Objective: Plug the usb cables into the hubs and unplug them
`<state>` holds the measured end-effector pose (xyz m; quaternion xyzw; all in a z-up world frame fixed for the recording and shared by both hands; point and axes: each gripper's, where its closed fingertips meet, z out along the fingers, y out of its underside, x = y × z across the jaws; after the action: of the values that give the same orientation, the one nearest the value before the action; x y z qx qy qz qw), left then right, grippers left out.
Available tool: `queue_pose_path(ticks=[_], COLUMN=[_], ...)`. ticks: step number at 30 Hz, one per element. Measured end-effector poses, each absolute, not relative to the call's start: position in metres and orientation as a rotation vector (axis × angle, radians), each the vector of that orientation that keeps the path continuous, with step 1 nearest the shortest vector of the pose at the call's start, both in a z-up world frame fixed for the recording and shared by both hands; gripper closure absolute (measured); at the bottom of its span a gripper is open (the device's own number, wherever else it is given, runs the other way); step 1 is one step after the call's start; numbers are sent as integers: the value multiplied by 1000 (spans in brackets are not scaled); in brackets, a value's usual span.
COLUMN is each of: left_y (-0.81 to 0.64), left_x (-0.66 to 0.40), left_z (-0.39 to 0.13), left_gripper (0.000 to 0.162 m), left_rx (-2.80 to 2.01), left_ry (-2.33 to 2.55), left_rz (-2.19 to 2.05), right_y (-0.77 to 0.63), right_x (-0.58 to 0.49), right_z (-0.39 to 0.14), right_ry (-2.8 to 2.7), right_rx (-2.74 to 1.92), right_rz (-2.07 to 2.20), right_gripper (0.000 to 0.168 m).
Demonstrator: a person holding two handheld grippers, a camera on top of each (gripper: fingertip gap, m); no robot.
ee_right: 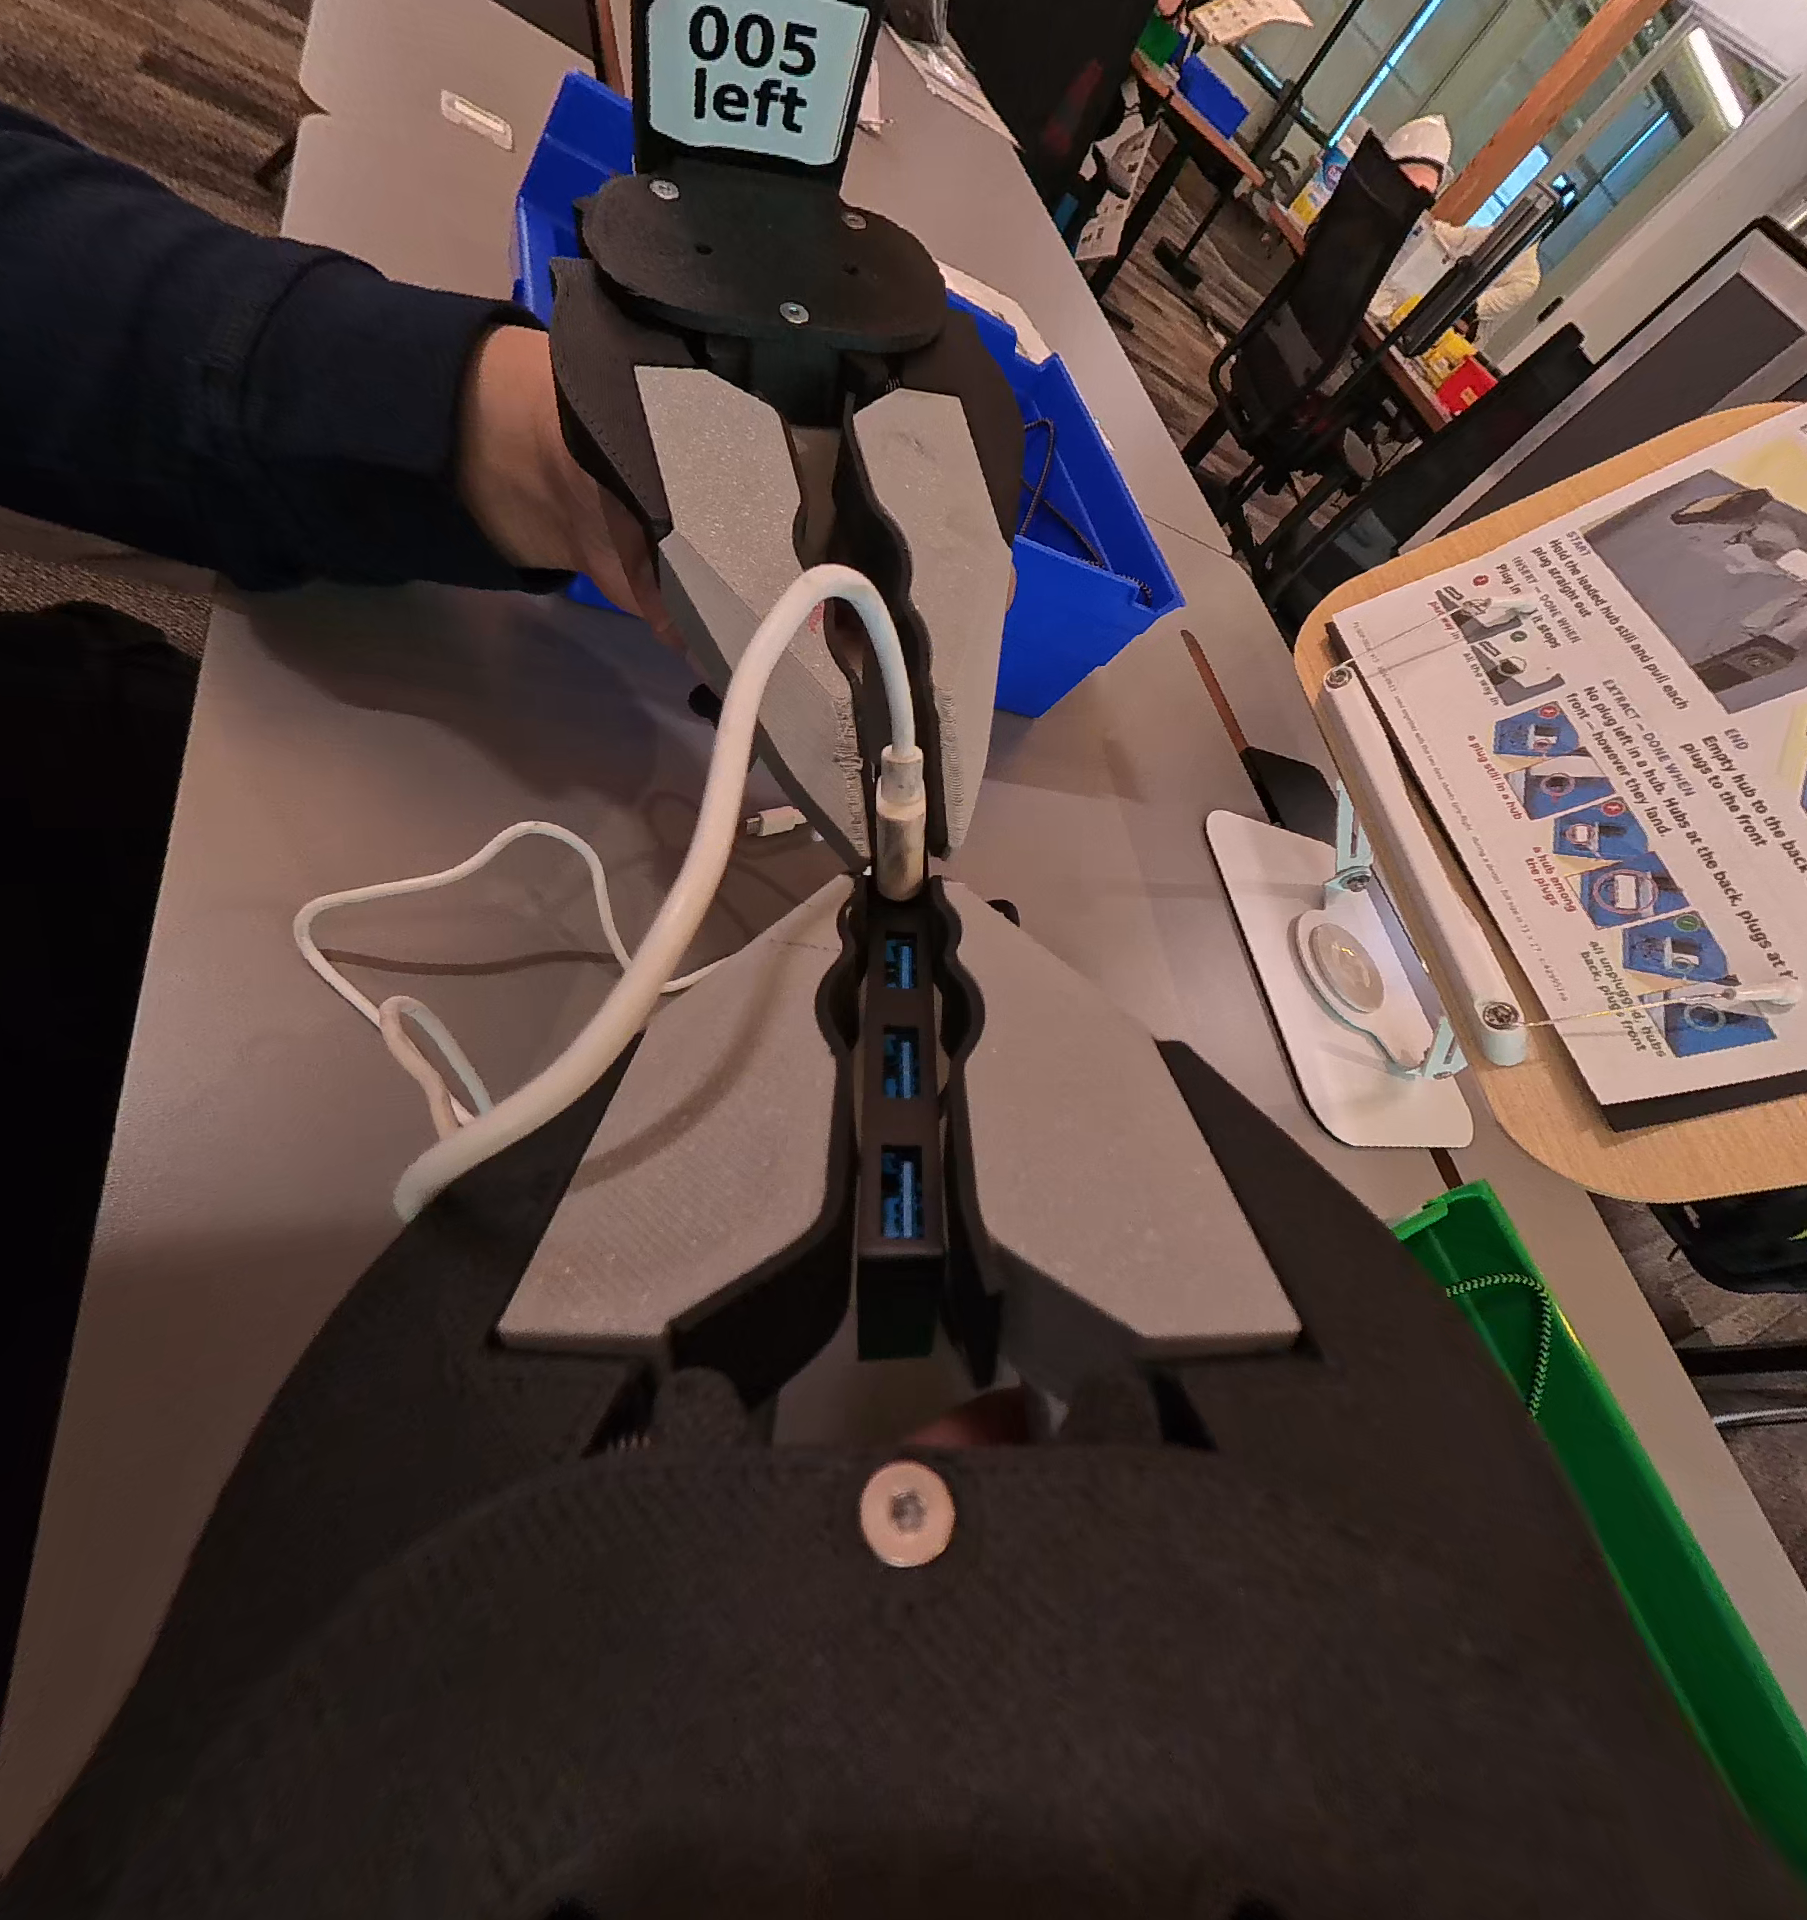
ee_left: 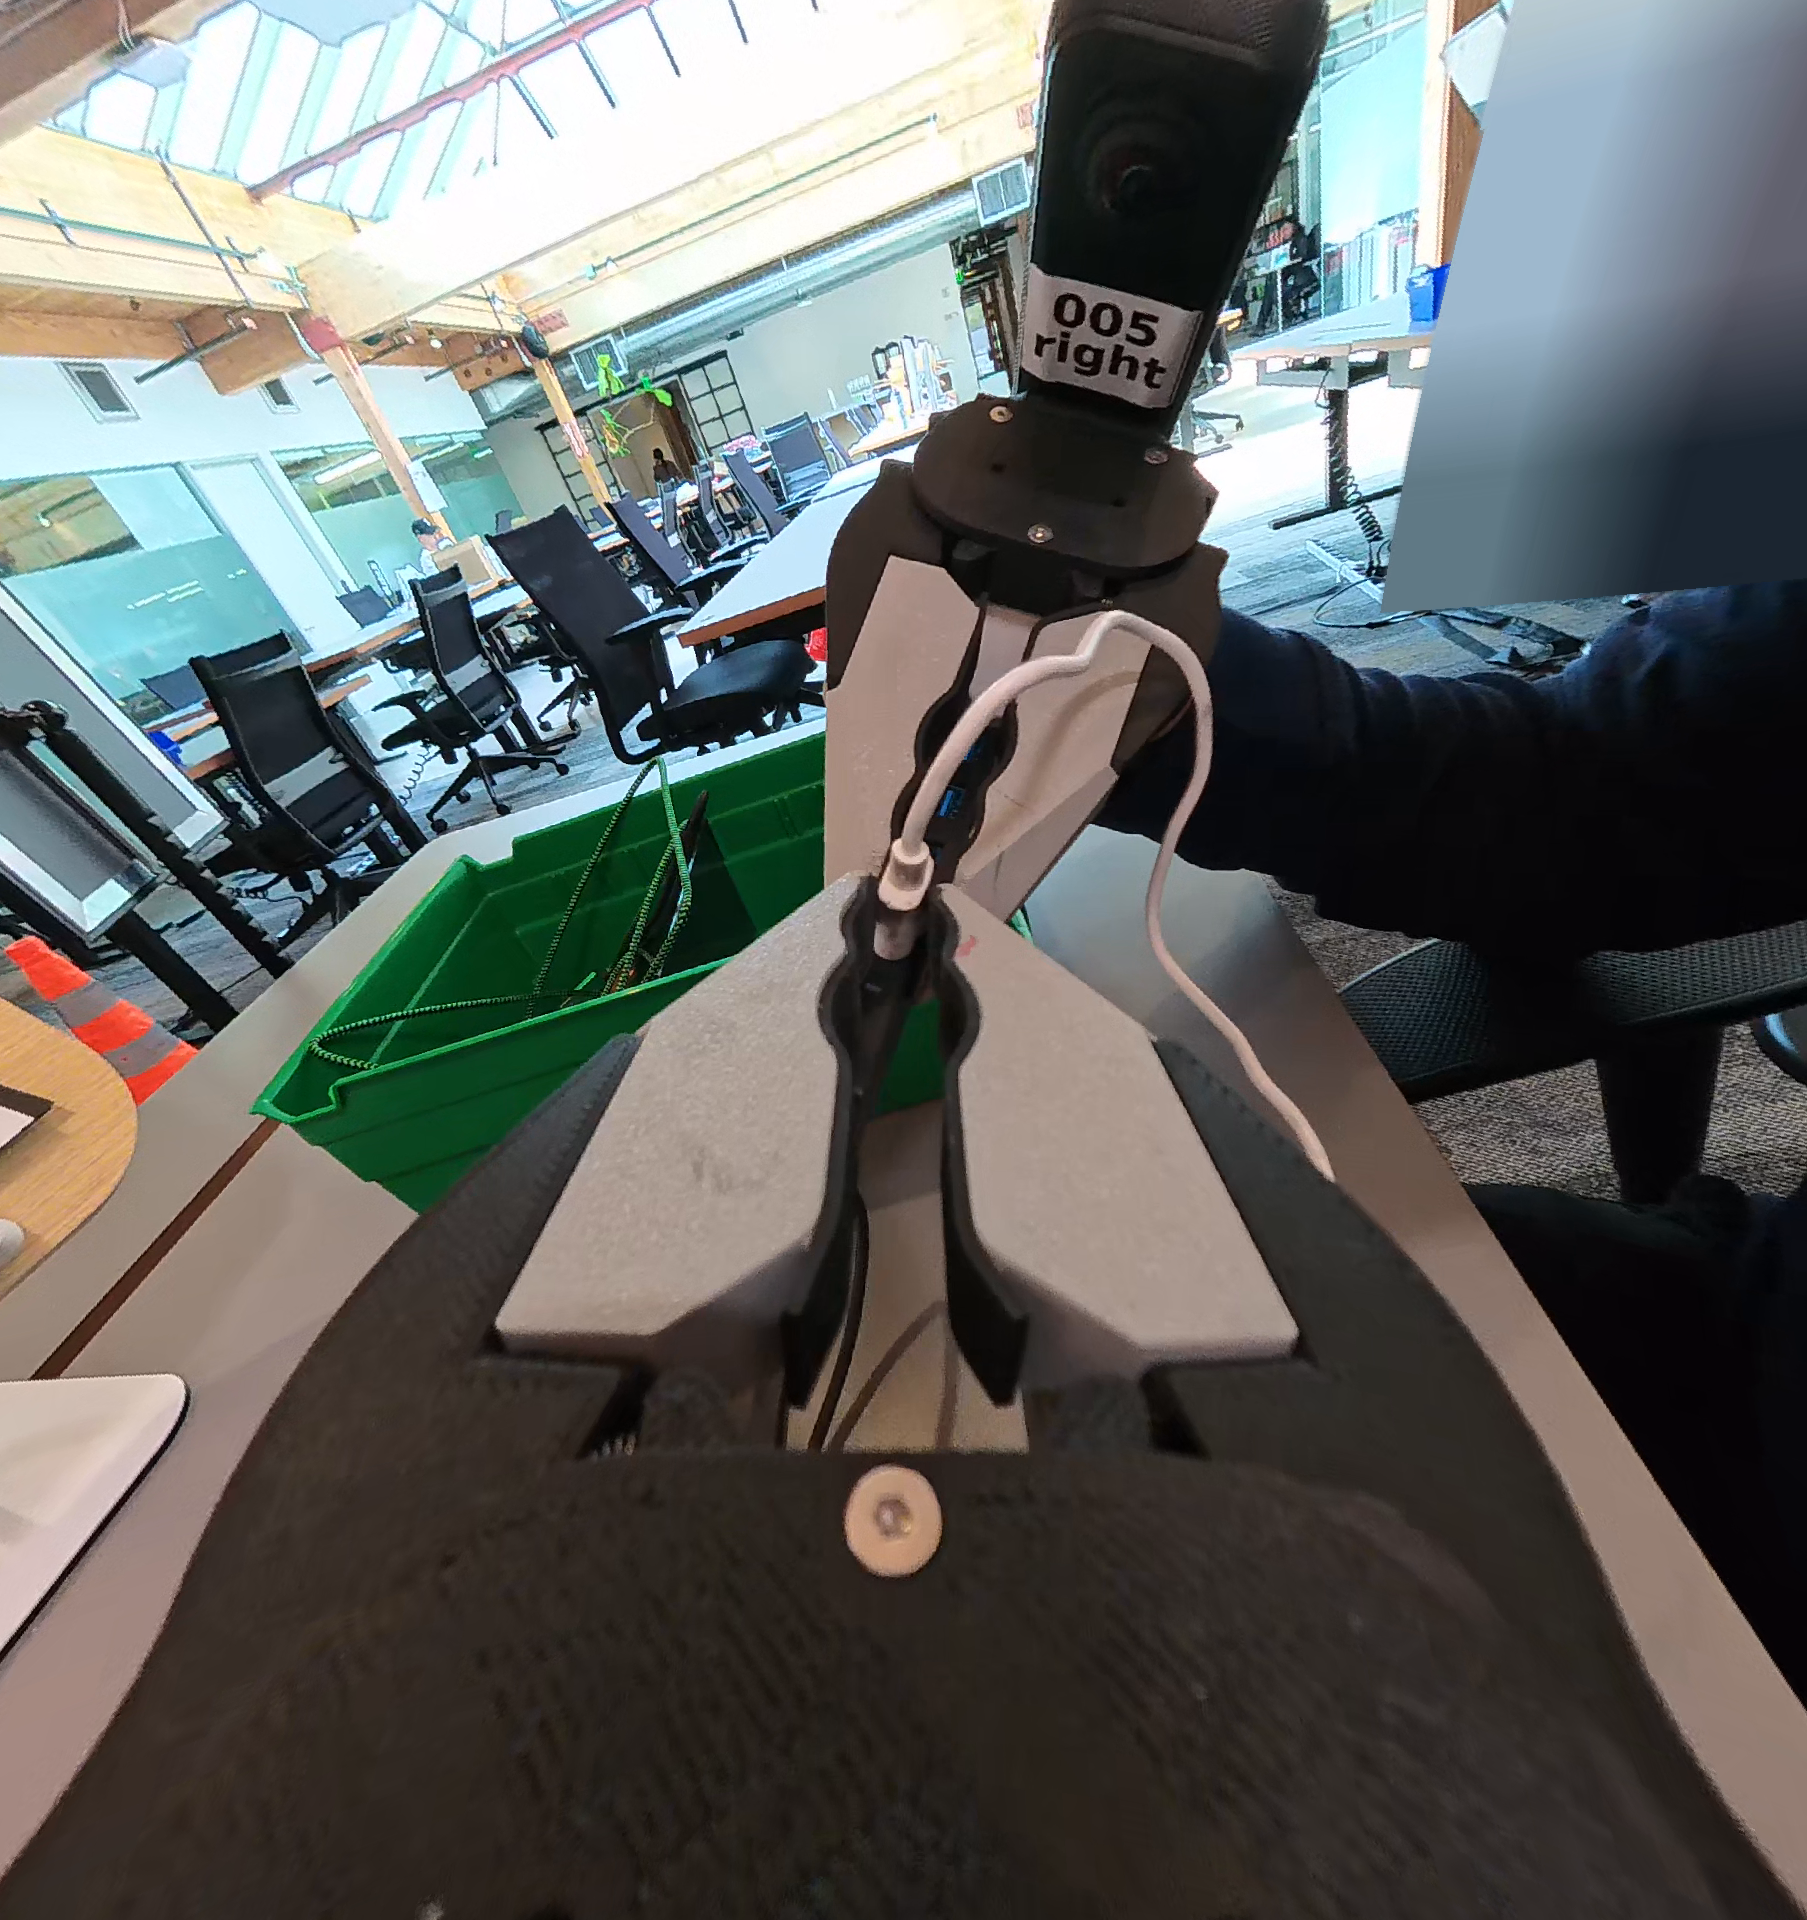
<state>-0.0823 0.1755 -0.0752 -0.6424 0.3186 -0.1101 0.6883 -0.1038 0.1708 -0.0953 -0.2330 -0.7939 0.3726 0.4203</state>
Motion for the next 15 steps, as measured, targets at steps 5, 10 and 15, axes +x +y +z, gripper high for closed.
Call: queue_pose_path(ticks=[5, 10, 15], left_y=[175, 173, 169], left_x=[-82, -82, -78], left_z=[-74, -76, -73], left_gripper=[156, 156, 156], left_rx=[-1429, -1440, -1411], left_ry=[717, 732, 757], left_rz=[-227, -251, -233], right_y=[171, 170, 166], right_x=[-104, -103, -100], right_z=[-95, -96, -93], right_ry=[-1986, -1992, -1978], right_rx=[-578, -564, -506], right_rz=[923, 917, 933], right_gripper=[161, 161, 161])
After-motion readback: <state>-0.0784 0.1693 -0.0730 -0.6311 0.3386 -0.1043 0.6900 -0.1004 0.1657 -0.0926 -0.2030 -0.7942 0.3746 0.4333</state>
